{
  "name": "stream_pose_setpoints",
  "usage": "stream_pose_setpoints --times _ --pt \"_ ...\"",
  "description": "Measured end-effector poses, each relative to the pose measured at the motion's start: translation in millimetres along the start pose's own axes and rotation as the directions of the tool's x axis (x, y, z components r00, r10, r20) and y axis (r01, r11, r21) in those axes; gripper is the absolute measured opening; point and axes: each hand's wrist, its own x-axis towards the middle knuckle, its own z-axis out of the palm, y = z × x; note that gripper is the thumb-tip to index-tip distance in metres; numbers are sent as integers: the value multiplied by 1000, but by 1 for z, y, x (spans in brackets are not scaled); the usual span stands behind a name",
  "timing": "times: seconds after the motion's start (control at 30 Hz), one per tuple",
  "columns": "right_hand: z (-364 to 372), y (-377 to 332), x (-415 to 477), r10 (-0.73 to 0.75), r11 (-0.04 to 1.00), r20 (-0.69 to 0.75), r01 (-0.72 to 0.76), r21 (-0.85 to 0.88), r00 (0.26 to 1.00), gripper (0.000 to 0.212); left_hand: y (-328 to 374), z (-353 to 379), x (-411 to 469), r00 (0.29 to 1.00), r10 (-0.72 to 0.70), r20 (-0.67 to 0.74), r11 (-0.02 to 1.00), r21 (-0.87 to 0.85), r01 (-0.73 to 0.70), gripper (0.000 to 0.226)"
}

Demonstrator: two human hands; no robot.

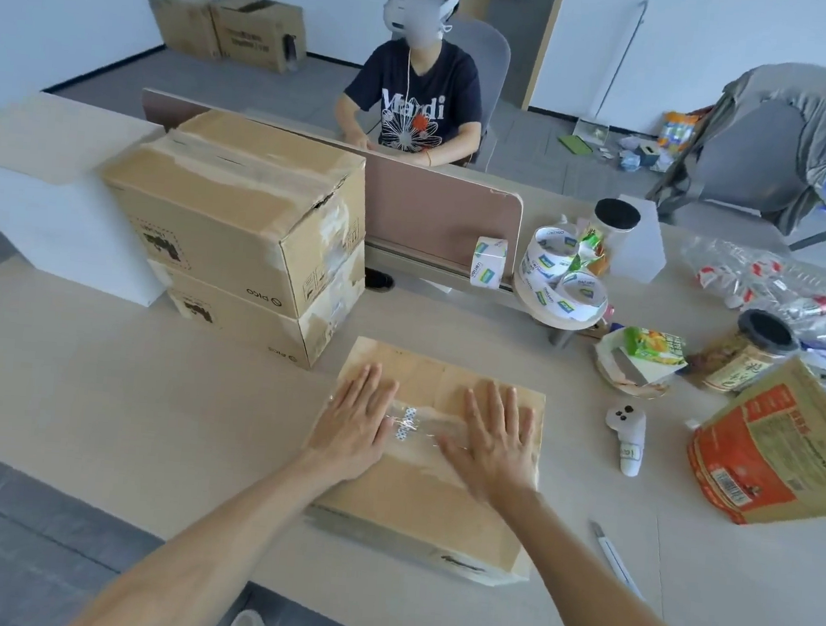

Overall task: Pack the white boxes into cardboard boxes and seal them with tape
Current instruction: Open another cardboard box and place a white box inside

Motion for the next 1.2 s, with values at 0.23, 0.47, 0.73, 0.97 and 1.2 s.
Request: stream_pose_setpoints --times 0.23,0.47,0.73,0.97,1.2 --pt "3 2 18 29 999 -56 -28 19 998 85 -10 -3 25 998 41 -55 998 -49 -43 69" --pt "5 -2 20 63 997 -127 -58 43 990 84 -18 -4 41 983 175 -59 978 -101 -180 62" --pt "1 -27 41 345 907 -397 -194 373 851 36 -17 -29 97 964 266 25 769 -608 -197 37" --pt "-61 -23 114 449 577 32 -317 753 893 31 10 -71 178 970 59 234 692 -710 129 41" --pt "-115 3 172 471 252 103 -246 936 876 29 40 -99 227 949 -88 302 562 -772 298 57"
